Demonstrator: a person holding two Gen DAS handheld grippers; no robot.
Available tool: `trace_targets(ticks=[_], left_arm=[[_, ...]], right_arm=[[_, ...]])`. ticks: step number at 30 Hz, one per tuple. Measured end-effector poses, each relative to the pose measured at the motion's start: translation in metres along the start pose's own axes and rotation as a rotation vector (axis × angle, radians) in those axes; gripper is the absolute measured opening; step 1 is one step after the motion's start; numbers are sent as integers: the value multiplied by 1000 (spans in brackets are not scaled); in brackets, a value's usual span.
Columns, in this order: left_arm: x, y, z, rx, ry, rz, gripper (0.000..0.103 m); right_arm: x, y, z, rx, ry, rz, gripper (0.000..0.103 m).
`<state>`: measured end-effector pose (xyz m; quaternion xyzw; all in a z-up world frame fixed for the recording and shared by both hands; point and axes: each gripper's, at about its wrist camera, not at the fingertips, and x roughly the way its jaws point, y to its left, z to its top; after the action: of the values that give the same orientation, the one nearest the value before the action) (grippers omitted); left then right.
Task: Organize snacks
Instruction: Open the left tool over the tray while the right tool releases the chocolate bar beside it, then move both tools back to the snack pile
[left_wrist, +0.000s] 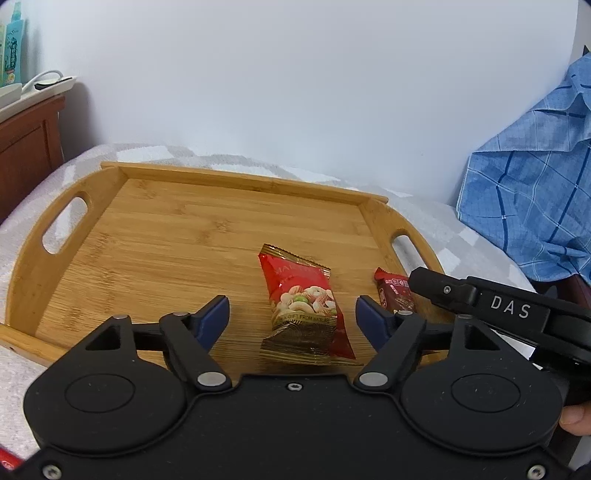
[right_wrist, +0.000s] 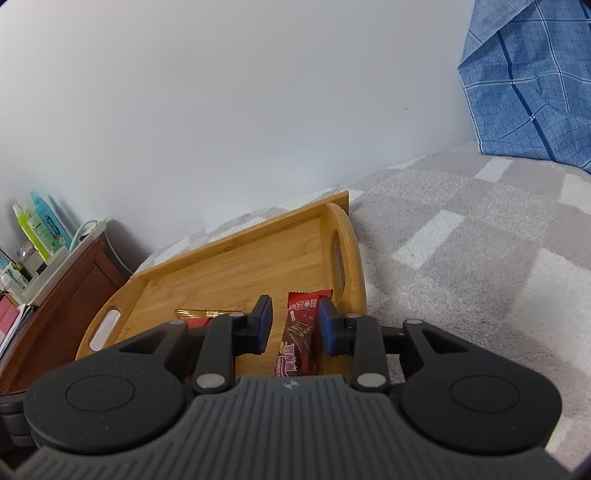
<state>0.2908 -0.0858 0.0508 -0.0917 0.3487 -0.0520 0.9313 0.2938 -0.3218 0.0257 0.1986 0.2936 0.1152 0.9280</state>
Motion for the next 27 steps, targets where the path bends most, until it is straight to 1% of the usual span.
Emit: trace_targets(ticks=[6, 12, 14, 17, 19, 23, 25, 27], left_arm=[[-18, 2, -1, 32, -18, 6, 83], [-39, 7, -9, 58, -25, 8, 86], [-47, 9, -12, 57, -21, 7, 86], [-58, 14, -18, 59, -16, 3, 88], [-66, 16, -21, 60, -15, 8, 88], [-83, 22, -28, 51, -23, 15, 90], [-93, 24, -33, 55, -31, 16, 90], [-100, 23, -39, 84, -35, 35, 92]], right_arm=[[-11, 4, -2, -28, -15, -3, 42], [-28, 11, -10, -92, -26, -22, 49], [-35, 14, -11, -98, -29, -22, 58], [-48, 22, -16, -124, -50, -19, 62], [-58, 28, -20, -113, -63, -18, 64], [-74, 34, -31, -23, -92, 27, 69], [-78, 41, -40, -32, -96, 33, 70], [-83, 47, -47, -66, -104, 17, 71]])
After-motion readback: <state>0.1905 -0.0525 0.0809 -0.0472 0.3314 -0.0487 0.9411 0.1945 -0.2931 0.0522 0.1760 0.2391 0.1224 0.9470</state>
